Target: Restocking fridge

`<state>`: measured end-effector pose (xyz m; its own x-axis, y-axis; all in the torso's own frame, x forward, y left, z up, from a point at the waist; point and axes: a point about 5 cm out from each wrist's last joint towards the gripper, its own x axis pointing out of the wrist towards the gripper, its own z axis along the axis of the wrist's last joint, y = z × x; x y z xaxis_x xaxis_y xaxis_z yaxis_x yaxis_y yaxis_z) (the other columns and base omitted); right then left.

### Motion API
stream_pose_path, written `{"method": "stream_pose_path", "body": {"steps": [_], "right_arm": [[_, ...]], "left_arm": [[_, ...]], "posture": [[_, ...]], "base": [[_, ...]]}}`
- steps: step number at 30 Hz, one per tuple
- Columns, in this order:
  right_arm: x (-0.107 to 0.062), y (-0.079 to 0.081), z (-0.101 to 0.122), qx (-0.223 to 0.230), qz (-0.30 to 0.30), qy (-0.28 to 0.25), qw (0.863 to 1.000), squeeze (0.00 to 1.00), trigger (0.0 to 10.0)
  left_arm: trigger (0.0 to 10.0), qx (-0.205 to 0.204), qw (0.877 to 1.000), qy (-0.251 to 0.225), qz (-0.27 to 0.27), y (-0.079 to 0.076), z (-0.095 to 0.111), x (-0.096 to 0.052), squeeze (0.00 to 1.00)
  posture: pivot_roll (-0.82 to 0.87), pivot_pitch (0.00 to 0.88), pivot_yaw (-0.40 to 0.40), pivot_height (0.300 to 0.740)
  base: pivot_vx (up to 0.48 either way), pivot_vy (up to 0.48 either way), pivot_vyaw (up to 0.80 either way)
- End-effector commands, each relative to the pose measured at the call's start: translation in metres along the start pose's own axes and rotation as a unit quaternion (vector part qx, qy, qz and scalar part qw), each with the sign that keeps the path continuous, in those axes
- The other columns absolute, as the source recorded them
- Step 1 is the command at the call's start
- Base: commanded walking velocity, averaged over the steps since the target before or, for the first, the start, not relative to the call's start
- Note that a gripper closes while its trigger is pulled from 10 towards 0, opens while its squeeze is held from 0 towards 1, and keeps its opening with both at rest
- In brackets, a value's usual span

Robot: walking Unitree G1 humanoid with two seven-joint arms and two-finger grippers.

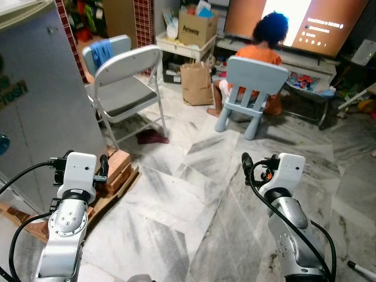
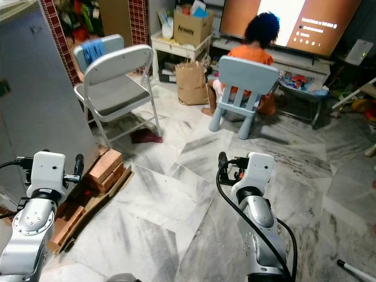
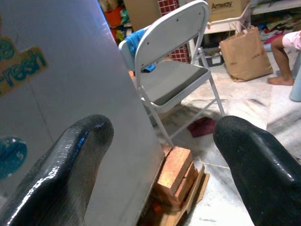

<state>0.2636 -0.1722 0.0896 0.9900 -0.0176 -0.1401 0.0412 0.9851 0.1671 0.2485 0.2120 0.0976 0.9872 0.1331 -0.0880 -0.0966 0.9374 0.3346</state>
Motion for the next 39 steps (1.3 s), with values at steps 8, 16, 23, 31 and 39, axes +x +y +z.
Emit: {"method": "stream_pose_path", "body": {"steps": [8,16,23,31,39], "right_arm": [[-0.0041,-0.0048,0.0028,0.004,-0.004,-0.003,1.000,0.00,10.0],[-0.0061,-0.0053,0.0001,-0.001,-0.005,0.004,1.000,0.00,10.0],[-0.0059,-0.0052,-0.0015,0.000,-0.005,0.008,1.000,0.00,10.0],[-0.0048,-0.0058,-0.0011,0.001,-0.005,0.012,1.000,0.00,10.0],[-0.0045,-0.0028,-0.0018,0.005,-0.003,0.013,1.000,0.00,10.0]], "left_arm": [[10.0,-0.028,0.999,-0.018,-0.021,-0.0121,0.0078,0.0009,0.00],[10.0,-0.028,0.999,-0.020,-0.024,-0.0153,0.0062,-0.0038,0.00],[10.0,-0.019,0.999,-0.030,-0.018,-0.0124,0.0087,-0.0063,0.00],[10.0,-0.033,0.999,-0.028,-0.025,-0.0136,0.0080,-0.0070,0.00],[10.0,-0.035,0.999,-0.030,-0.028,-0.0151,0.0088,-0.0075,0.00]], "posture": [[0.08,0.012,-0.032,0.740],[0.09,0.013,-0.038,0.740],[0.09,0.013,-0.042,0.740],[0.09,0.014,-0.043,0.740],[0.10,0.016,-0.041,0.740]], "base": [[0.000,0.480,0.00],[0.000,0.480,0.00],[0.000,0.206,0.00],[0.000,0.180,0.00],[0.000,0.480,-0.40]]}}
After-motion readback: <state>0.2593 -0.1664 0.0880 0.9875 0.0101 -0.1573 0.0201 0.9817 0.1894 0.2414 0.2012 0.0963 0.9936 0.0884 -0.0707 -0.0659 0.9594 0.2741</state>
